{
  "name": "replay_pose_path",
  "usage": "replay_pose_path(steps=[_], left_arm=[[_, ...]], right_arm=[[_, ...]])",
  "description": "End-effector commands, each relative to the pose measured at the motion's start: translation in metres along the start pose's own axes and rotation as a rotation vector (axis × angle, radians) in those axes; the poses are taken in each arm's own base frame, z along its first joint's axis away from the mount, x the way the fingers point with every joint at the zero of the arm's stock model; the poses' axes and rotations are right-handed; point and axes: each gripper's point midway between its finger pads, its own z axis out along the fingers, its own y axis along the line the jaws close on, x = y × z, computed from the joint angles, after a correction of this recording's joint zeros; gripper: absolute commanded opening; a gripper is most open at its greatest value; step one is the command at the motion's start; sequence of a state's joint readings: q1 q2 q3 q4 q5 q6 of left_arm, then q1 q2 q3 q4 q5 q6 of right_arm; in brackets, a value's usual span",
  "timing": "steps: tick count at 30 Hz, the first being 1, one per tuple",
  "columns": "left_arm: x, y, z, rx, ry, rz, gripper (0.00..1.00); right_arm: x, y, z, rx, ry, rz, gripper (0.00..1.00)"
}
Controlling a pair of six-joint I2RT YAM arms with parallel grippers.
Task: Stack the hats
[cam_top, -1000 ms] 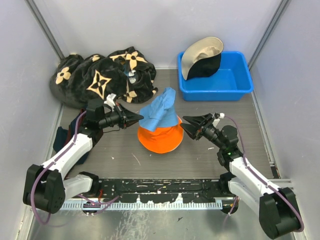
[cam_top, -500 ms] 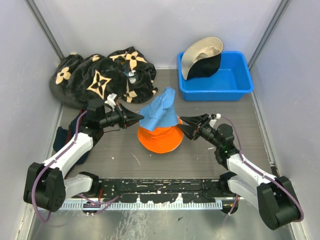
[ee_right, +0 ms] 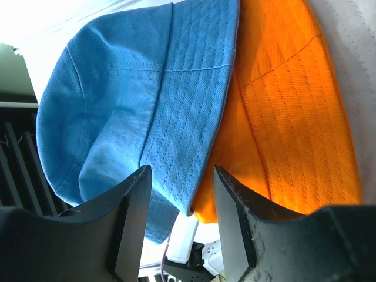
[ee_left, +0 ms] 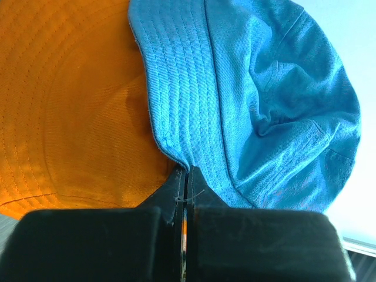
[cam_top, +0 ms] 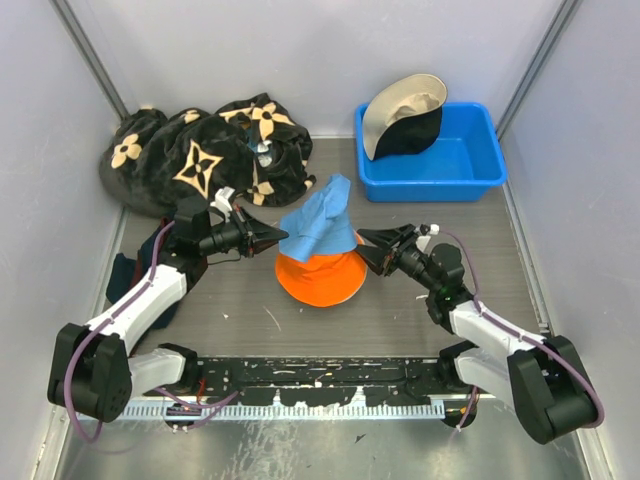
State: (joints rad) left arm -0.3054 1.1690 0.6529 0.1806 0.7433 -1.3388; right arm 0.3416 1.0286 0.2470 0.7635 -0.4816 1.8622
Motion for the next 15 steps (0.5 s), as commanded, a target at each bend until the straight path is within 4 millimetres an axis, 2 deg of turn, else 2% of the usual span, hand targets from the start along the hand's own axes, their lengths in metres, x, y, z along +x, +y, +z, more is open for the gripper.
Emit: replay_pose_path(steps=[1, 7, 15], left_arm=[[-0.0019, -0.0148, 0.0000, 0.033, 0.006, 0.033, 0.00], [-0.0029, -0.0136, 0.0009, 0.031, 0.005, 0.030, 0.00], [-0.0038, -0.0187, 0.0015, 0.040, 0.007, 0.041, 0.00]], right_arm=[[0.0104, 0.0333, 0.0060, -0.104, 0.031, -0.059, 0.52], [0.0142, 0.0331, 0.0125, -0.106, 0.044, -0.056, 0.51], [0.0148, 0.0321, 0.0153, -0.104, 0.045, -0.056, 0.20]])
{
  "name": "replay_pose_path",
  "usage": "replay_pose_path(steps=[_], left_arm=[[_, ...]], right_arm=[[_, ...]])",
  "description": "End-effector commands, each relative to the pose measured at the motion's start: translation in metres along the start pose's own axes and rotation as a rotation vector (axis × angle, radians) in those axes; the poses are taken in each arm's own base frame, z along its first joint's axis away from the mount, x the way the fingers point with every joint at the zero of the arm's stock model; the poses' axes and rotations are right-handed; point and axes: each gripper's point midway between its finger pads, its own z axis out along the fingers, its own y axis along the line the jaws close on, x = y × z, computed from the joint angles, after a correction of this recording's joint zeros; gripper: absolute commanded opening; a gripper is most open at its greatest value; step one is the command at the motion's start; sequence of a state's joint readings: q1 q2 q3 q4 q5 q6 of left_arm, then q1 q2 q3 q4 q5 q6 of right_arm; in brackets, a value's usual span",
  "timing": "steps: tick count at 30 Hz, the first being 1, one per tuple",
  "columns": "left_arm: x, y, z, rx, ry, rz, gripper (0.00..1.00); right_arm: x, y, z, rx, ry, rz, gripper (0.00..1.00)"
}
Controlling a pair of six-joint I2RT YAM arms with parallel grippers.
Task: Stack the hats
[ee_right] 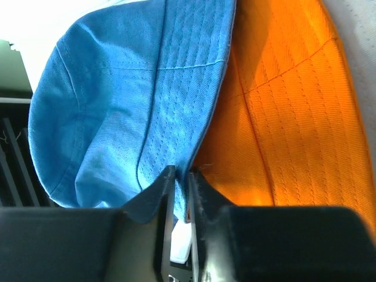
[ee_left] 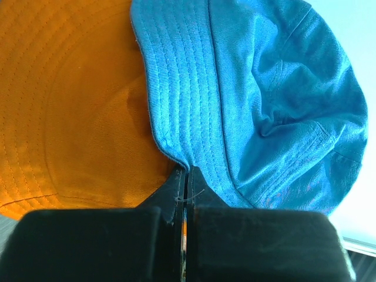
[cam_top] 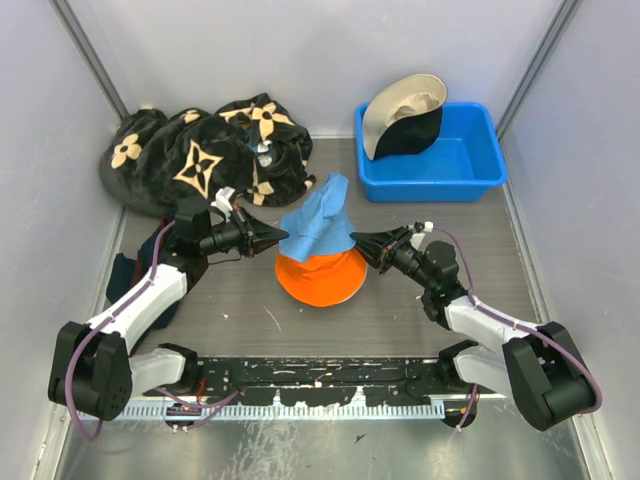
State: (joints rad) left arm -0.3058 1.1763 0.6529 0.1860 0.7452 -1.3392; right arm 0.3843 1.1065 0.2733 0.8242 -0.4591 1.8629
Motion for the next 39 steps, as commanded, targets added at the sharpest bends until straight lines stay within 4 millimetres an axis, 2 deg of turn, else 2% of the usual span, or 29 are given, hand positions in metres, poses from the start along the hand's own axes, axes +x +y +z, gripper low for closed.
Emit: replay_pose_path(steps=[1, 2, 4, 10, 14, 21, 29, 34, 39], left_arm=[[-0.004, -0.021, 0.000, 0.042, 0.003, 0.047, 0.00], [-0.005, -0.023, 0.000, 0.044, 0.000, 0.054, 0.00], [-0.006, -0.027, 0.000, 0.049, -0.003, 0.070, 0.00], [-0.016, -0.044, -0.009, 0.044, -0.039, 0.155, 0.00], [-0.018, -0.041, -0.018, 0.018, -0.051, 0.179, 0.00], [-0.023, -0.012, -0.029, -0.051, -0.085, 0.184, 0.00], [-0.023, 0.025, -0.035, -0.089, -0.107, 0.137, 0.00], [-0.023, 0.045, -0.031, -0.110, -0.097, 0.113, 0.00], [-0.022, 0.063, -0.027, -0.127, -0.082, 0.089, 0.00]], right_arm=[[0.009, 0.033, 0.003, -0.101, 0.024, -0.052, 0.12], [0.009, 0.033, 0.003, -0.102, 0.022, -0.053, 0.05], [0.009, 0.033, 0.003, -0.103, 0.020, -0.054, 0.01], [0.010, 0.039, 0.004, -0.117, 0.024, -0.063, 0.01], [0.010, 0.039, 0.003, -0.115, 0.024, -0.067, 0.01], [0.010, 0.039, 0.000, -0.109, 0.027, -0.067, 0.01], [-0.005, 0.038, -0.015, -0.084, -0.008, -0.080, 0.01], [-0.015, 0.035, -0.023, -0.061, -0.027, -0.089, 0.01], [-0.020, 0.026, -0.021, -0.027, -0.027, -0.093, 0.01]])
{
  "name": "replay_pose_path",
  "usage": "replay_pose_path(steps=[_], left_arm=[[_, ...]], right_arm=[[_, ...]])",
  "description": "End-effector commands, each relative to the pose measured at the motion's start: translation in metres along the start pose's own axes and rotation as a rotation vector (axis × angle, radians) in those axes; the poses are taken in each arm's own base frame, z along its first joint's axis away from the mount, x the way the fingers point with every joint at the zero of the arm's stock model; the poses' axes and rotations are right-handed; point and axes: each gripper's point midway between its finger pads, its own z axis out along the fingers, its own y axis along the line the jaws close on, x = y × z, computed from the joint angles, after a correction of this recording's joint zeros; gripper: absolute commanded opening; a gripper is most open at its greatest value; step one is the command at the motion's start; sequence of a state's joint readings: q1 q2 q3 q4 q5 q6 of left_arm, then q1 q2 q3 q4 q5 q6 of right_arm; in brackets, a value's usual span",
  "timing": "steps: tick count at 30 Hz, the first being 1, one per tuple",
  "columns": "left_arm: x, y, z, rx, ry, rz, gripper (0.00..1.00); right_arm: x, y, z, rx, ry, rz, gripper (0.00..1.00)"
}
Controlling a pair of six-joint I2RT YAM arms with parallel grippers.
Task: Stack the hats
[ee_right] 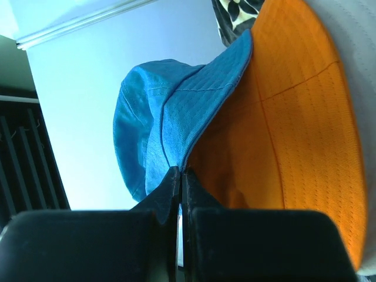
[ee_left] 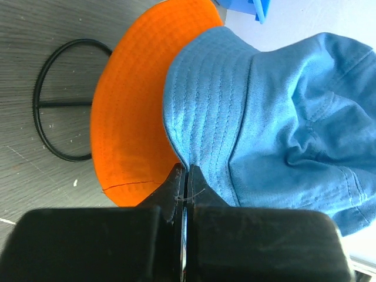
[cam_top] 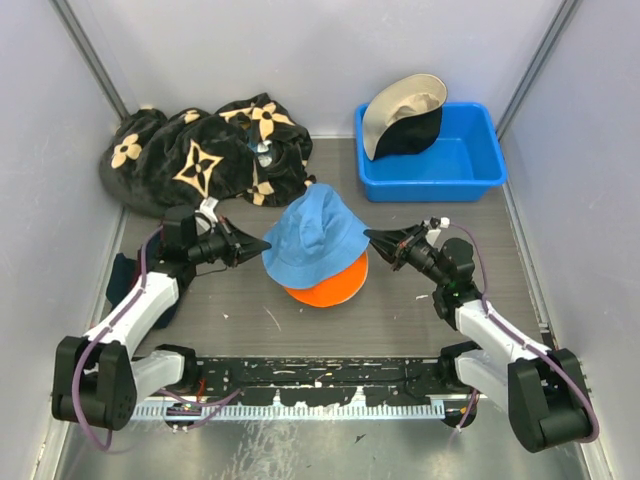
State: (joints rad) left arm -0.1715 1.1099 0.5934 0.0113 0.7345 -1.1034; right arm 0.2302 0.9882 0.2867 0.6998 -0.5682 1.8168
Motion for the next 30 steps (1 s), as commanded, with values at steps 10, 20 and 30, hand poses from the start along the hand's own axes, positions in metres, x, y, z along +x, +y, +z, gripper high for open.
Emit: replay_pose_path(steps=[10, 20, 30], left_arm=[[0.005, 0.033, 0.014, -0.027, 0.052, -0.015, 0.00], [0.005, 0.042, 0.019, -0.048, 0.069, -0.018, 0.00], [0.014, 0.080, 0.023, -0.150, 0.100, -0.045, 0.00]], right_arm=[[-0.009, -0.027, -0.001, 0.080, 0.018, -0.057, 0.01], [-0.024, -0.092, -0.022, 0.272, 0.004, -0.083, 0.01], [-0.034, -0.133, -0.026, 0.457, 0.046, -0.179, 0.01]])
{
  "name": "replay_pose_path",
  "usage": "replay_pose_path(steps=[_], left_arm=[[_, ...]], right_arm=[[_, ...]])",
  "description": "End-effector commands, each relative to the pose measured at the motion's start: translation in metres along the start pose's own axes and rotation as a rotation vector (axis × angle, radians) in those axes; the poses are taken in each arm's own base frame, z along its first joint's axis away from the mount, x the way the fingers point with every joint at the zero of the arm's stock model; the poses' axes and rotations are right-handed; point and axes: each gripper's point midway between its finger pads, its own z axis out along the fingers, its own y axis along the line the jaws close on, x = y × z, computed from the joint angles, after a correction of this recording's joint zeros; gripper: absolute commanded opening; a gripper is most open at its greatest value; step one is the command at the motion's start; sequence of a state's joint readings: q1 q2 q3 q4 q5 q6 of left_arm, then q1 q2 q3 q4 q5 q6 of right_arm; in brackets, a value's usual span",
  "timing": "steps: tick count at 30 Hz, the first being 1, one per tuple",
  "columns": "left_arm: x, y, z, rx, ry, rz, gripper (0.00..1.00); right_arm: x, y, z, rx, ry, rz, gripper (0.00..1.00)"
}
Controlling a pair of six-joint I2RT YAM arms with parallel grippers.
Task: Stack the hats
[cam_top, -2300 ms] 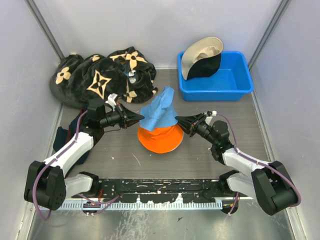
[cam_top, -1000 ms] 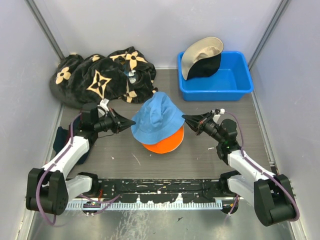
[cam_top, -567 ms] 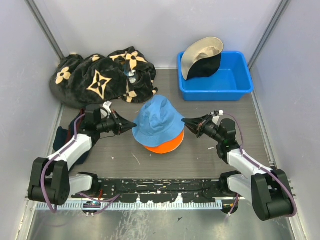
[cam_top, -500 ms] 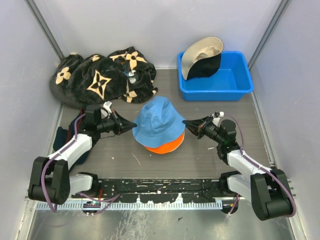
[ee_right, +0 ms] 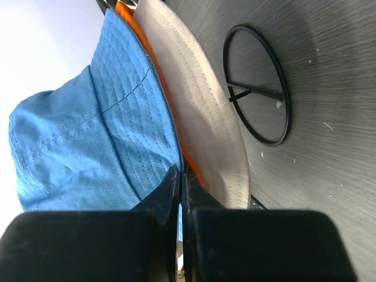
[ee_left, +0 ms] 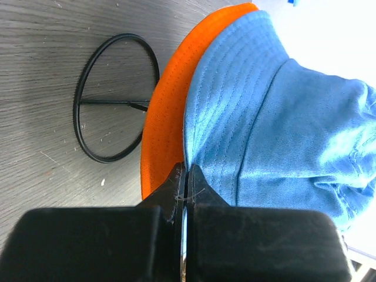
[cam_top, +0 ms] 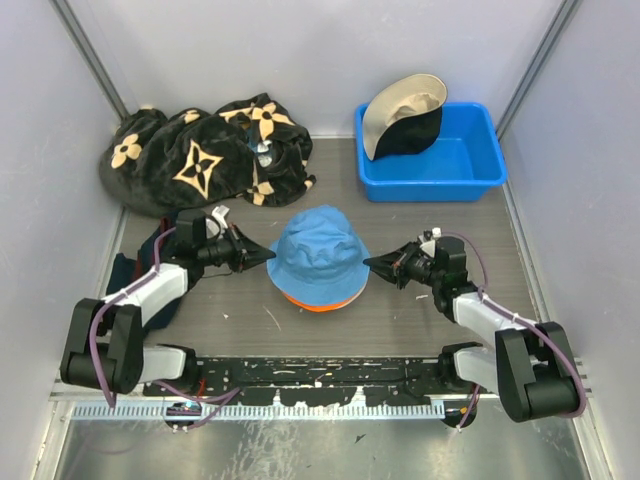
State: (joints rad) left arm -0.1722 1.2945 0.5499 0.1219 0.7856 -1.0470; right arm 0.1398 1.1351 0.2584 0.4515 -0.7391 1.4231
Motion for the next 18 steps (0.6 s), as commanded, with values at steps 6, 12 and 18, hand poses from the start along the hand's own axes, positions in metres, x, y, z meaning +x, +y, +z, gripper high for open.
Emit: replay_pose_path(steps=[6, 12, 18], left_arm=[[0.012, 0.063, 0.008, -0.169, 0.035, -0.060, 0.00], [0.010, 0.081, 0.015, -0.217, 0.052, -0.083, 0.00], [0.008, 0.080, 0.019, -0.203, 0.060, -0.084, 0.00]], right_arm=[[-0.022, -0.048, 0.001, 0.288, -0.029, -0.180, 0.01], [-0.024, -0.074, 0.000, 0.372, -0.012, -0.193, 0.01], [-0.023, -0.068, 0.001, 0.351, -0.004, -0.208, 0.01]])
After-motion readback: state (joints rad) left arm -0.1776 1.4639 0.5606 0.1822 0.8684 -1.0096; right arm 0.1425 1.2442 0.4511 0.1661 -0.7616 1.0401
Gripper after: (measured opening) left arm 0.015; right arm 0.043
